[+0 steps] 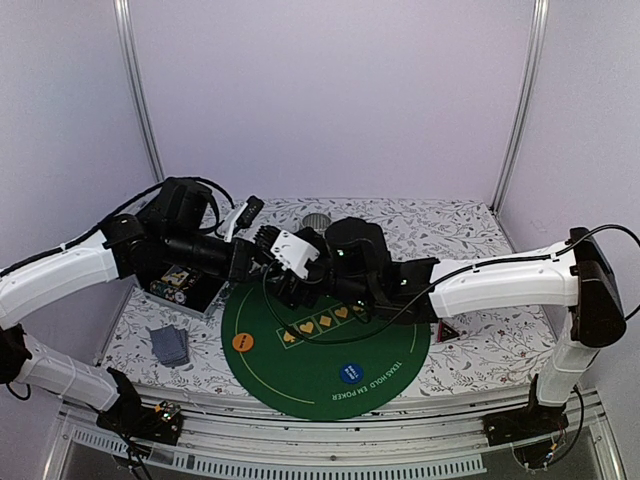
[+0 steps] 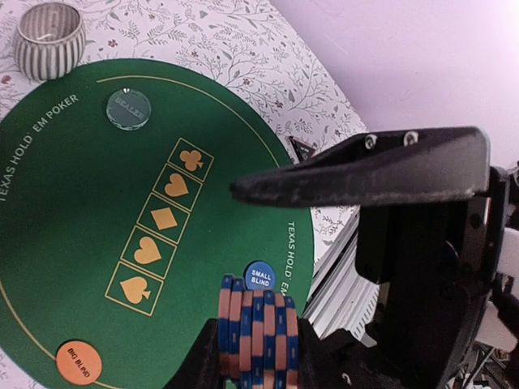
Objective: Distribute texas hold em gaming equipment
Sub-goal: Pass from the left arm to the right
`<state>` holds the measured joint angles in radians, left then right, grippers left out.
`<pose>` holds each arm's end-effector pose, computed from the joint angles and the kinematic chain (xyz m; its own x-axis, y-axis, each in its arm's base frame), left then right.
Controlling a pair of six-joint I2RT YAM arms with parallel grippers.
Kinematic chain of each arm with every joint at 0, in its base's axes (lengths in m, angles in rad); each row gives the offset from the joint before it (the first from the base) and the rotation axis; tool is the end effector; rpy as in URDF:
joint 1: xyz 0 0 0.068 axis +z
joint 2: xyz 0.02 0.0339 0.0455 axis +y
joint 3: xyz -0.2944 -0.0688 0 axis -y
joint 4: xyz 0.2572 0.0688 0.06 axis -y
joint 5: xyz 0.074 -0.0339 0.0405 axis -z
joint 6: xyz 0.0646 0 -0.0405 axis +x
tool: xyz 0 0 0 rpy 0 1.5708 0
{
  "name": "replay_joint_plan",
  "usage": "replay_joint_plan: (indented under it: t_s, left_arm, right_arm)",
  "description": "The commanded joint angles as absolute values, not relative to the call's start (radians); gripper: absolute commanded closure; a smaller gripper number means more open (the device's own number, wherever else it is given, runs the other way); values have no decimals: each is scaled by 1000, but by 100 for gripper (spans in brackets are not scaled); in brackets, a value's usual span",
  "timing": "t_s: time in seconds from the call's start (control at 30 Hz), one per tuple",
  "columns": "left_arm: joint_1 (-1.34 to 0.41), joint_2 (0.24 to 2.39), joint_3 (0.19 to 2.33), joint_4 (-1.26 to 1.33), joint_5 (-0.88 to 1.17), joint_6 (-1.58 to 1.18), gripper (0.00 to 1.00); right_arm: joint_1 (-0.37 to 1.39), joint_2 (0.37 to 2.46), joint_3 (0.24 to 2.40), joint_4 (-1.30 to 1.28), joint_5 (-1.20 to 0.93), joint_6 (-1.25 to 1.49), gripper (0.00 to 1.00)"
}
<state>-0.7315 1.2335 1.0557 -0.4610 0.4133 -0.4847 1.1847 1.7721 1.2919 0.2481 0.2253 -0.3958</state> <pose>0.2009 -0.2152 0.3255 -0.7894 0.1352 -0.5988 0.5468 0.5980 -0.5859 0.1896 0.4281 0.3048 0.2366 -0.4158 -0.8781 -0.7910 0.4424 -0.4226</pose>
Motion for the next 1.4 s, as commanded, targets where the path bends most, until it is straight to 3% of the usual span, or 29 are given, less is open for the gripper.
replay_joint_plan:
  t_s: [0.0, 0.5, 0.57, 0.7, 0.87, 1.13, 1.23, 1.37]
  left_arm:
    - [-739, 1221, 1053, -445, 452, -487, 100]
    - [-738, 1250, 1056, -423, 491, -484, 100]
    - [-738, 1253, 1053, -419, 492, -488, 100]
    - [-738, 1263, 1052, -417, 500, -490, 100]
    - [-738, 1264, 1054, -416, 496, -489, 100]
    - [-737, 1257, 1038, -408, 499, -489, 100]
    - [-736, 1261, 1019, -384, 514, -499, 100]
    - [-736, 1276, 960, -301, 541, -547, 96]
  right_arm:
    - [1183, 1807, 1336, 298, 218, -411, 24]
    - [1169, 1800, 1305, 258, 240, -413, 70]
    - [1163, 1795, 1296, 254, 242, -399, 70]
    - [1161, 1789, 1284, 252, 287, -383, 45]
    - [1161, 1780, 1279, 247, 287, -384, 44]
    - [1160, 1776, 1287, 222, 261, -386, 73]
    - [1160, 1770, 1285, 214, 261, -380, 94]
    - [1160, 1763, 1266, 204, 265, -355, 97]
